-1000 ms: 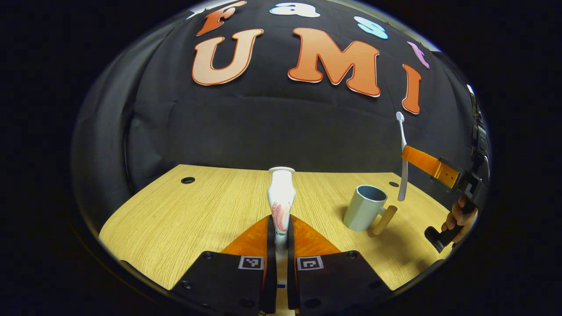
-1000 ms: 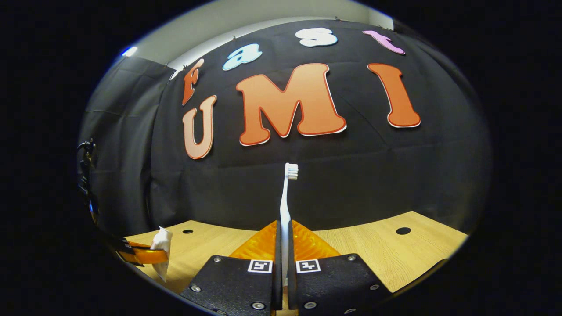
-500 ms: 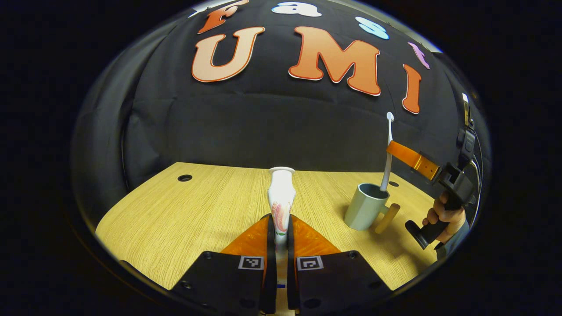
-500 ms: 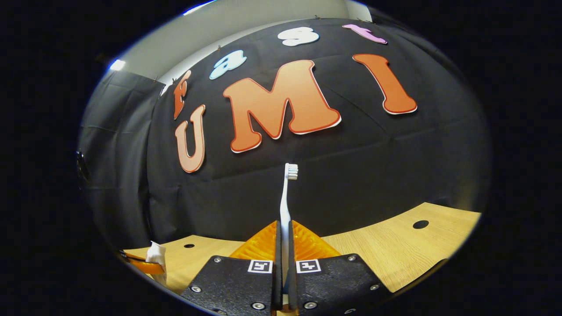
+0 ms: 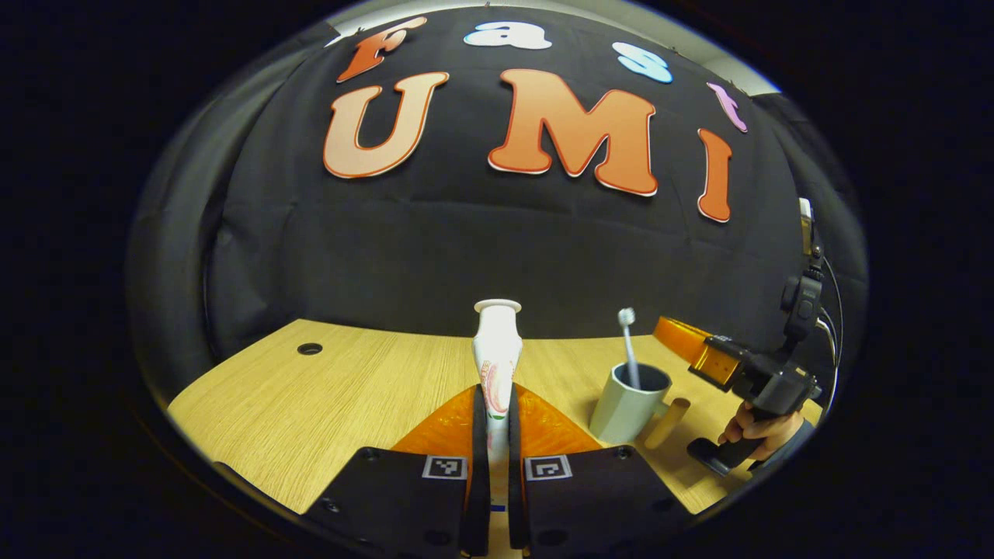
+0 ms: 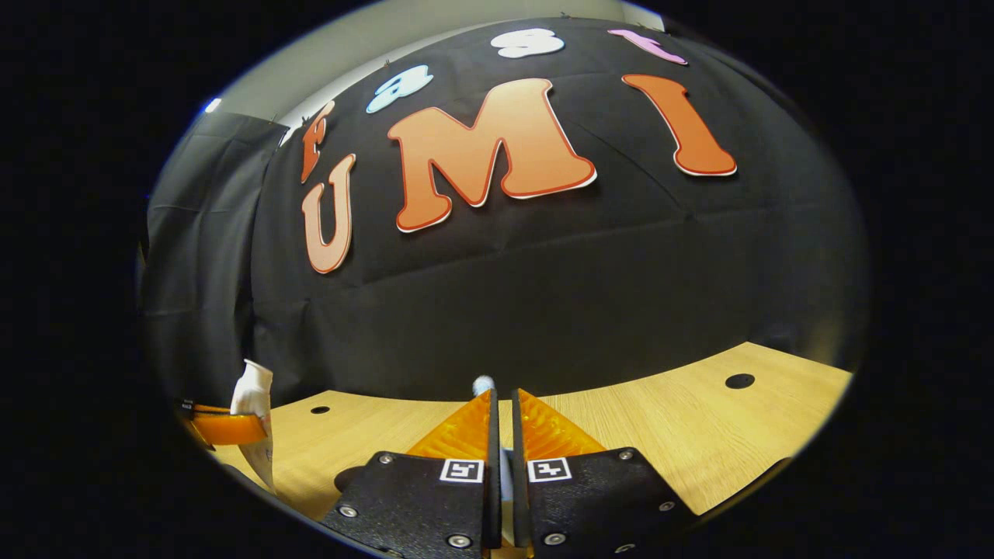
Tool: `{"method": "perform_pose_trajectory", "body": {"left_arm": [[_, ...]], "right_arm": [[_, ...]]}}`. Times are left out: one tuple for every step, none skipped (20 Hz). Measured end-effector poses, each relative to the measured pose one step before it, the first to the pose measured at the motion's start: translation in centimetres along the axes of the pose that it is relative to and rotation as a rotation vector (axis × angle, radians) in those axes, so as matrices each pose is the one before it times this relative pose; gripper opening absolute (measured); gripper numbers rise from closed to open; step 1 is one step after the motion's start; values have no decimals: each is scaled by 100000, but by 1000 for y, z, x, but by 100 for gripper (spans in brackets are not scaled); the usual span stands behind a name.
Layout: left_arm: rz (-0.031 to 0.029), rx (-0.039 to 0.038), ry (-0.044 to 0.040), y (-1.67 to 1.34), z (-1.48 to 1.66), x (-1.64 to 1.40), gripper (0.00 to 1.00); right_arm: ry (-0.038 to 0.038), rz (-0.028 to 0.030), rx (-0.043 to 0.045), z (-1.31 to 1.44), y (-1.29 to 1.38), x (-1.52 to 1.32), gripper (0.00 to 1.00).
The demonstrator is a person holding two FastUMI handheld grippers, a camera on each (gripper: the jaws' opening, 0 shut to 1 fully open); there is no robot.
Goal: Put the toothbrush and toothpaste on the desktop into the cup, then pick up the cup and place it on the coaster on the desktop.
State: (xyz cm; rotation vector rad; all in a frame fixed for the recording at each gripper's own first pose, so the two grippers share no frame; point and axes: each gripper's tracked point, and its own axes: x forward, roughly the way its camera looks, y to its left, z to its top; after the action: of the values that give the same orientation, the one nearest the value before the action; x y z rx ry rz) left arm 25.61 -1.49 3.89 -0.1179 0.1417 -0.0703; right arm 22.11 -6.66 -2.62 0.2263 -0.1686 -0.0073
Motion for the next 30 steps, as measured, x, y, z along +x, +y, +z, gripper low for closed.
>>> {"method": "perform_pose_trajectory", "body": {"left_arm": [[-881,-183,-1922,-686,429,205,13],[-749,-256,-1844,-667,645,215,13],[-625,88,-1538,-563,490,219,14],[-801,-100,-1529,-632,534,398,13],[-922,-236,-1912,-546,512,317,13],[-744,-270,-2147,-492,610,380,13],[-741,-49,-2671,-690,663,529,13],[-567,157,-2185,-541,495,347,13],[-799,134,-2808,-700,538,358,13],[-1449,117,-2695,-745,749,450,13],[-1446,111,-2543,-733,411,589,13],[-1241,190,-2487,-693,427,338,13],[-1270,240,-2369,-695,336,605,13],[-1024,95,-2354,-652,371,478,13],[-1246,-294,-2033,-511,112,557,13],[-1715,-1541,-1509,-504,-13,492,13],[-1655,-2034,-1555,-489,-4,384,13],[-1355,-962,-1151,-448,-18,523,13],[-344,-140,-1243,-144,-152,553,13],[-792,573,-791,-349,-173,477,13],[-863,102,-746,-349,-302,576,13],[-1669,382,64,-451,-330,517,13],[-504,-267,118,-345,-622,457,14],[-810,-1443,567,-350,-678,329,14],[-1247,-1808,358,-373,-778,594,13],[-317,-498,460,-182,-469,212,13],[-352,141,428,-252,-533,383,13],[-626,-189,397,-167,-357,274,13],[-861,89,243,-307,-326,401,13],[-82,259,144,-44,-149,167,12]], "right_arm": [[48,880,-248,369,63,-424,7],[535,461,-308,201,-94,-328,7],[910,178,-355,172,-143,-380,7],[1585,-468,-238,-126,-417,-524,8],[1189,947,70,21,-82,-530,9],[2114,-223,-122,-69,-168,-506,12],[2571,174,619,-250,-210,-578,16],[1906,1095,1084,1,16,-640,25],[1326,887,562,42,47,-574,27],[822,463,-482,64,-38,-509,32],[-84,-149,-1322,220,-137,-563,35],[-259,-456,-2002,175,-184,-612,42],[-672,-4,-2072,347,-62,-524,47],[-633,278,-1832,351,34,-495,54],[-485,523,-1342,296,99,-464,57],[-133,662,-1368,130,164,-481,64],[-330,805,-1491,169,186,-463,61],[-551,819,-1568,234,216,-425,74],[-902,970,-1544,208,203,-426,77],[-328,734,-932,76,182,-266,81],[-341,646,-317,-38,211,-251,83],[92,397,82,-114,80,-122,86],[-138,634,992,-194,173,-53,87],[794,787,398,-490,286,-15,89],[838,-1116,-2201,-674,-255,69,94],[240,-1448,-1300,-106,-436,-71,89],[595,-219,-720,-233,-196,3,90],[367,-798,-468,-227,-329,33,90],[1,-517,-91,-93,-320,-106,90],[81,-946,110,-32,-416,-96,90]]}}
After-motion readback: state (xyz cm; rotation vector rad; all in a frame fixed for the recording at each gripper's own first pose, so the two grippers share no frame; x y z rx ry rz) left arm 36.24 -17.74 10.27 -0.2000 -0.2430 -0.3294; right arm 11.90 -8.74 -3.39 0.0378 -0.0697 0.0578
